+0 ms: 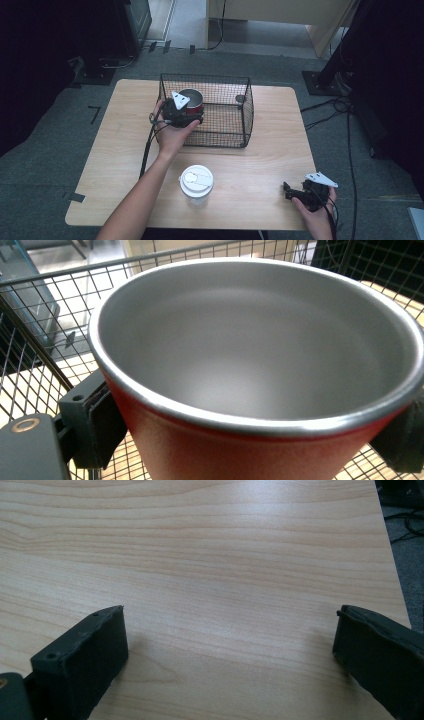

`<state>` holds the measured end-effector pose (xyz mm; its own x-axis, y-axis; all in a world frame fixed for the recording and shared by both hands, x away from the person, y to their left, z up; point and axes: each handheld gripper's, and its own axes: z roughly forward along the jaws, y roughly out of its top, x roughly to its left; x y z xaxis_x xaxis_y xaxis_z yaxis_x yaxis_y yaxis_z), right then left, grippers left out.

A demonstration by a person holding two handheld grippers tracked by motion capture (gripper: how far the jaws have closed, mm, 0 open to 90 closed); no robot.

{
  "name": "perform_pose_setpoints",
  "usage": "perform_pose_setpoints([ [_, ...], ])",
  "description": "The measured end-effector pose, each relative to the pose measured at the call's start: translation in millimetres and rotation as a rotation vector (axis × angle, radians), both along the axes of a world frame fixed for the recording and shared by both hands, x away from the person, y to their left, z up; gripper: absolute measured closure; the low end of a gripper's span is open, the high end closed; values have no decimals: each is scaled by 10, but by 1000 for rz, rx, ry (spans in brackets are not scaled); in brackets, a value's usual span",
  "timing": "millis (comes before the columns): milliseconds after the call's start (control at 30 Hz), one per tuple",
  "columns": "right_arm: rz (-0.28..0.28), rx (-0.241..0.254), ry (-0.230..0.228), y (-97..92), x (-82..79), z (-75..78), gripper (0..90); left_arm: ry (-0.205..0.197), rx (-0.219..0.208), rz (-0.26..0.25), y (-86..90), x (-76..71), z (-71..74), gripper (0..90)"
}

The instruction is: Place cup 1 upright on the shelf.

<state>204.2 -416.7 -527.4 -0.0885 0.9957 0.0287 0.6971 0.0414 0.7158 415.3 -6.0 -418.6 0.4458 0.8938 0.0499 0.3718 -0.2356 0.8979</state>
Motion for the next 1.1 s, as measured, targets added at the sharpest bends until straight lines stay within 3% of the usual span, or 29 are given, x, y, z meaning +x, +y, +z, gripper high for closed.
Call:
perform_pose_setpoints([
  [567,-1,1,1,0,-1,0,9,112,77,30,-22,105,-121,82],
  [867,-2,1,1,1,-1,0,9,142,114,27,-43,128,-127,82],
  [1100,0,0,0,0,0,0,9,191,153,23,-66,165,-117,78],
])
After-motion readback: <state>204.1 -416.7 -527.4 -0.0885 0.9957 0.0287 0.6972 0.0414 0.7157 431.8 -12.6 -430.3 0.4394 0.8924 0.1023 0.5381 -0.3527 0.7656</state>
